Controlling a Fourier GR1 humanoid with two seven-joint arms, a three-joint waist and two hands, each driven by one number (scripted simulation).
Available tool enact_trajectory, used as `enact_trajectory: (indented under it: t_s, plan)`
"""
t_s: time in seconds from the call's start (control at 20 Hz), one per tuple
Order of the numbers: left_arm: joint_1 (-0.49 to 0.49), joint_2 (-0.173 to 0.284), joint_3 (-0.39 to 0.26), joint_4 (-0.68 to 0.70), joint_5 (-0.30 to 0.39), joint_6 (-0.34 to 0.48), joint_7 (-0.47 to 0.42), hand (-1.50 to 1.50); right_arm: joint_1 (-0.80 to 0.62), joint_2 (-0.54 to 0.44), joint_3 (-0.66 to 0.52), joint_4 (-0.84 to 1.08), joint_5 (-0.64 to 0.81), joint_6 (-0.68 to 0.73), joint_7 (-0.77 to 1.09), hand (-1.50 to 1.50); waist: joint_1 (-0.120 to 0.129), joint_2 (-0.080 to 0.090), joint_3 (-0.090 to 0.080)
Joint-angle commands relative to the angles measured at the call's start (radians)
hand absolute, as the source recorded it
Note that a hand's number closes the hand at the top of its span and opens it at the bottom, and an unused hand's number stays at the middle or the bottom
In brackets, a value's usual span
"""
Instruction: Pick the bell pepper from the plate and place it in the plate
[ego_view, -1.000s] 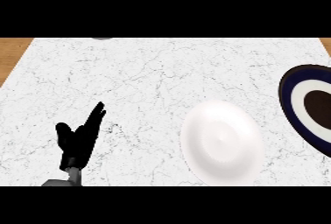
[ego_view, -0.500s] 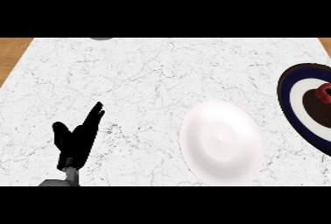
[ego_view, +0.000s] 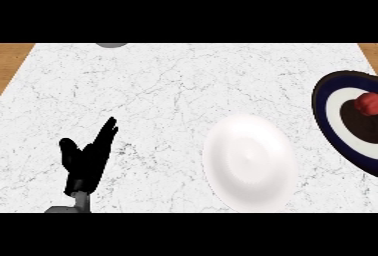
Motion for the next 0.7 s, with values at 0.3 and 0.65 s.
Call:
enact_trajectory:
  t_s: [0.3,0.65]
  plan:
    - [0.050,0.010,0.017,-0.009,0.012,-0.019,0.037,0.00,0.251,-0.059,-0.018,0.055,-0.056,0.438,-0.162,-1.50,-0.018,-0.001,-0.007]
    - [-0.009,-0.043,0.014,0.089,-0.038,0.027,-0.013,0.00,0.405,-0.020,0.037,-0.010,-0.007,0.451,-0.287,-1.50,-0.027,-0.001,-0.008]
